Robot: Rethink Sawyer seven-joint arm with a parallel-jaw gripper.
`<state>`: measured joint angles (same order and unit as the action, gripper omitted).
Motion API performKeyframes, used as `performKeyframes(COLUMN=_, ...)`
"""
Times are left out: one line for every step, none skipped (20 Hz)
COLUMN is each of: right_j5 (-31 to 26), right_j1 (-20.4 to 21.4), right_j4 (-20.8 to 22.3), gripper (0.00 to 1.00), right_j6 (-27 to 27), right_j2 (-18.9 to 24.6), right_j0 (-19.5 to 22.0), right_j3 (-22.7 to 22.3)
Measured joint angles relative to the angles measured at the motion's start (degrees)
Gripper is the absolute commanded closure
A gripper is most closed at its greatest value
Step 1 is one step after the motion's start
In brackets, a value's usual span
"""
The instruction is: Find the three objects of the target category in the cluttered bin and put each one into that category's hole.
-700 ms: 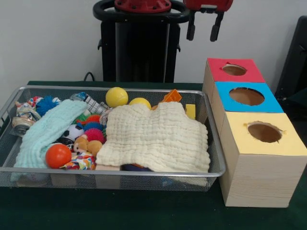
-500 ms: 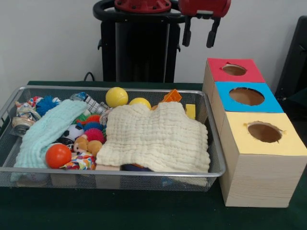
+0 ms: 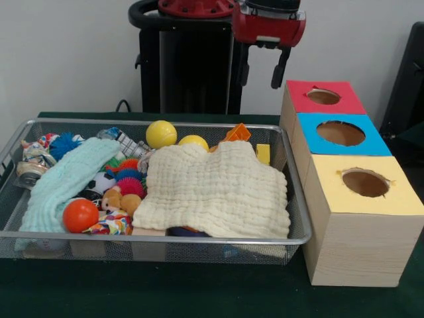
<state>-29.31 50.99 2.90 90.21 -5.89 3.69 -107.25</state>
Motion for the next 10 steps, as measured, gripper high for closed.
performKeyframes(right_j5=0.4, right_j1=-0.6, right_j4=-0.1, gripper=0.0, right_j6=0.1, right_j2=-0.4, right_j0=-0.3, right_j3=0.3)
performKeyframes(right_j5=0.5, right_j1=-1.0, right_j4=-0.2, gripper=0.0, right_j6=0.2, right_j2=-0.7, right_j0=-0.5, right_j3=0.5)
performKeyframes(right_j5=0.8, right_j1=-1.5, right_j4=-0.3, gripper=0.0, right_j6=0.2, right_j2=-1.1, right_j0=-0.7, right_j3=0.7)
performKeyframes(right_j5=0.9, right_j1=-1.9, right_j4=-0.4, gripper=0.0, right_j6=0.2, right_j2=-1.3, right_j0=-0.9, right_j3=0.8)
performKeyframes(right_j5=1.1, right_j1=-2.3, right_j4=-0.5, gripper=0.0, right_j6=0.2, right_j2=-1.5, right_j0=-1.0, right_j3=1.0)
performKeyframes(right_j5=1.2, right_j1=-2.6, right_j4=-0.6, gripper=0.0, right_j6=0.2, right_j2=-1.7, right_j0=-1.1, right_j3=1.1)
performKeyframes(right_j5=1.4, right_j1=-2.9, right_j4=-0.7, gripper=0.0, right_j6=0.2, right_j2=-1.9, right_j0=-1.1, right_j3=1.2)
performKeyframes(right_j5=1.7, right_j1=-3.4, right_j4=-0.8, gripper=0.0, right_j6=0.2, right_j2=-1.9, right_j0=-1.1, right_j3=1.3)
performKeyframes(right_j5=1.9, right_j1=-3.6, right_j4=-0.9, gripper=0.0, right_j6=0.2, right_j2=-1.9, right_j0=-1.1, right_j3=1.4)
performKeyframes(right_j5=2.3, right_j1=-4.1, right_j4=-1.1, gripper=0.0, right_j6=0.2, right_j2=-1.9, right_j0=-1.1, right_j3=1.4)
